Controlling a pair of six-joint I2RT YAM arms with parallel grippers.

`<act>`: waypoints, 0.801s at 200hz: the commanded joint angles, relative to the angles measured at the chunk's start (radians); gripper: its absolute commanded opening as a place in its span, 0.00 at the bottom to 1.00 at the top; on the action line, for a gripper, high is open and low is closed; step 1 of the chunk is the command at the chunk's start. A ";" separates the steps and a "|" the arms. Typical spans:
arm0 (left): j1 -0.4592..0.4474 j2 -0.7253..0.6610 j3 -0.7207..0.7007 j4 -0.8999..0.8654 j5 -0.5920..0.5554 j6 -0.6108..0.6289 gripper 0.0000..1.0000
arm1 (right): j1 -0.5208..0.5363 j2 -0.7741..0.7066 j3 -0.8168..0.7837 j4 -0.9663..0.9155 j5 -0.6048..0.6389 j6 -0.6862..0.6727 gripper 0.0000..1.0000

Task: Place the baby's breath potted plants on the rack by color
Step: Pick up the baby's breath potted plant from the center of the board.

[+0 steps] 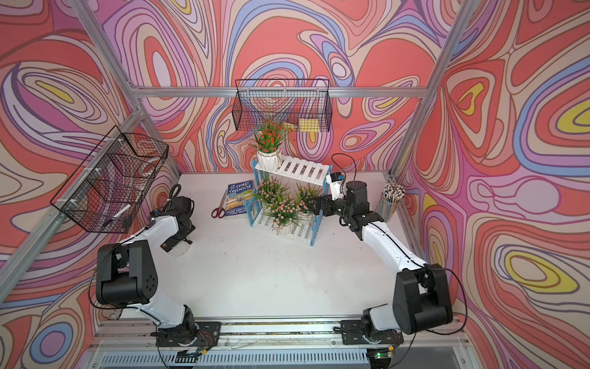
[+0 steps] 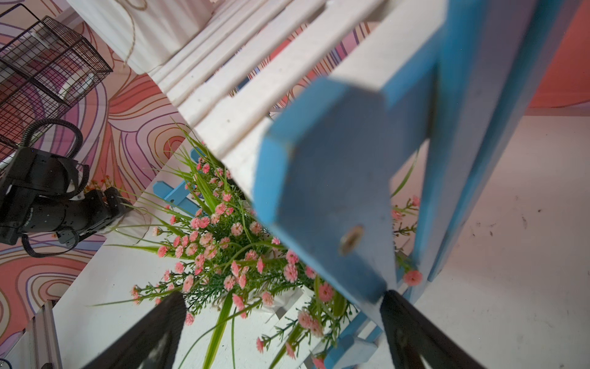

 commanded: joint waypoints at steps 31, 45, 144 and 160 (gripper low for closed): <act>0.012 0.014 -0.013 -0.008 0.019 -0.006 0.65 | 0.007 -0.014 -0.008 -0.002 -0.015 -0.014 0.98; 0.009 0.006 -0.017 -0.008 0.030 -0.006 0.65 | 0.007 -0.010 -0.005 -0.001 -0.016 -0.012 0.98; -0.141 -0.068 0.009 0.012 0.104 0.107 0.65 | 0.008 -0.035 -0.021 0.016 0.040 0.014 0.98; -0.165 -0.082 0.020 0.014 0.134 0.135 0.64 | 0.008 -0.045 -0.020 0.007 0.062 0.019 0.98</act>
